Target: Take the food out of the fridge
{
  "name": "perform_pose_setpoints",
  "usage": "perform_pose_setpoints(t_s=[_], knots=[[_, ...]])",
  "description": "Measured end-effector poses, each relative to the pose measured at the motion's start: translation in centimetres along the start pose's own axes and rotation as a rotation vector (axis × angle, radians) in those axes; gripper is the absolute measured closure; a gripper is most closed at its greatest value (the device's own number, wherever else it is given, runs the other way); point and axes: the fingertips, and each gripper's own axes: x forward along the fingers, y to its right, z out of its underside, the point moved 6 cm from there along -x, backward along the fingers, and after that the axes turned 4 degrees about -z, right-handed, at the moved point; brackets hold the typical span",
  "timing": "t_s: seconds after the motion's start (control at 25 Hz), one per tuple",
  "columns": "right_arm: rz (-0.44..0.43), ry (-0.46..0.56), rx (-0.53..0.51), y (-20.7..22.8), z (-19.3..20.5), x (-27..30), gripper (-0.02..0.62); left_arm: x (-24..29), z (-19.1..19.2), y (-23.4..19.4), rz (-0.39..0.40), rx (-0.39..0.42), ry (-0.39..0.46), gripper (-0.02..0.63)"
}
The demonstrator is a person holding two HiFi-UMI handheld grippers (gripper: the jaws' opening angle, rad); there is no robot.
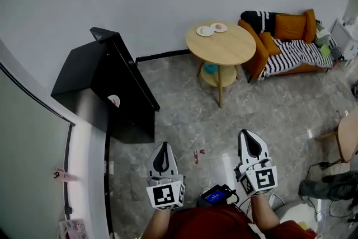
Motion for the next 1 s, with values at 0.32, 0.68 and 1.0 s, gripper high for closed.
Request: perform_pose_setpoints(t_s=[0.32,0.68,1.0], knots=[[-0.013,-0.004,0.01,2.7,0.5,2.8,0.573,4.1,0.5,1.5,0.012,0.004,-0.019,0.594],[0.019,-0.001,0.019,3.9,0.5,9.1,0.572,10.8,0.9,-0.6,0.036,0.001,-0.025,0.593],[0.026,-0.025,-0.014,4.0,0.1,17.1,0.572,18.6,0.4,-4.4,0.061,-0.014,-0.01,0.592]])
